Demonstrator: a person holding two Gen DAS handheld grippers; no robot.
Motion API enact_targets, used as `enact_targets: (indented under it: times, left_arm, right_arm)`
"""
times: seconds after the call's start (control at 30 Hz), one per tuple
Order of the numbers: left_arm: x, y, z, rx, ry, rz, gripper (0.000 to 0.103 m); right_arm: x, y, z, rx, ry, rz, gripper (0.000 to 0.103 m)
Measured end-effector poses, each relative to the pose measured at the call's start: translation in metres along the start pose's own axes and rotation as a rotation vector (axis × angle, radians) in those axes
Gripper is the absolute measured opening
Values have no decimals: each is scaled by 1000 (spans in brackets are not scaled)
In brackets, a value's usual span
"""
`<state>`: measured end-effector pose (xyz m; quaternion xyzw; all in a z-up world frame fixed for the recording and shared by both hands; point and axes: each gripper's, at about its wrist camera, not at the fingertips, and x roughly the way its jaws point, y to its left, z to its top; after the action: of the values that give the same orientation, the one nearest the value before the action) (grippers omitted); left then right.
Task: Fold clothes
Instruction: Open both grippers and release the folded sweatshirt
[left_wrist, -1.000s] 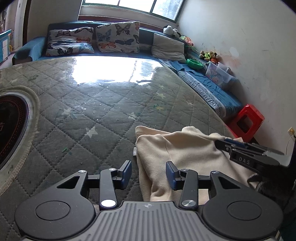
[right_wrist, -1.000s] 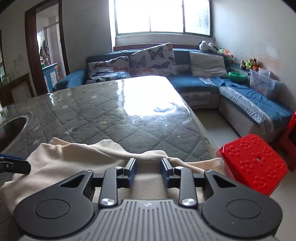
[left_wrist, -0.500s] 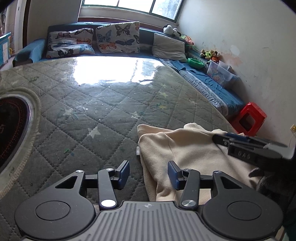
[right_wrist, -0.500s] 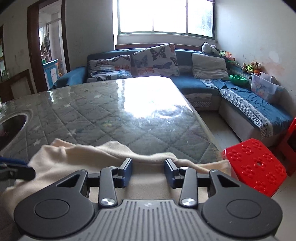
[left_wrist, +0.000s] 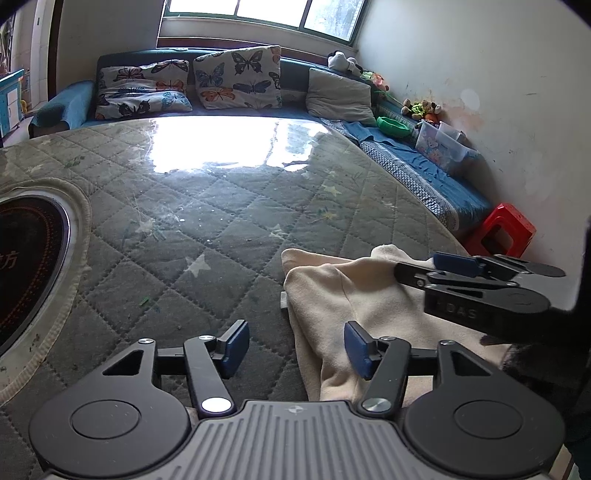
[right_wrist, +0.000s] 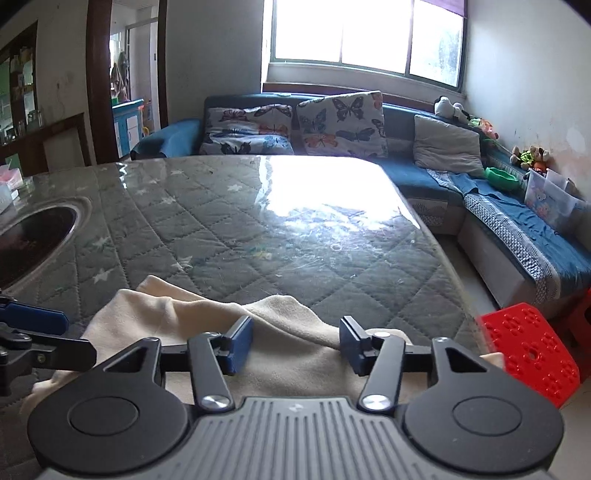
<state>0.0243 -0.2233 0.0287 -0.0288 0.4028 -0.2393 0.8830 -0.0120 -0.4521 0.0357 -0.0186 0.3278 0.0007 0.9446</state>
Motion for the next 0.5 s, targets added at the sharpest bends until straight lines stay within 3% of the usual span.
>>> enact_targets:
  times: [0.17,0.5]
  left_arm:
    - [-10,-3,-8,9,-13,6,74]
    - [-39,-14,-33,43,-69,2,96]
  right_arm:
    - [-25,2,-11,8,-23,-1,73]
    - [-78,13,-38,21,-95,-45,95]
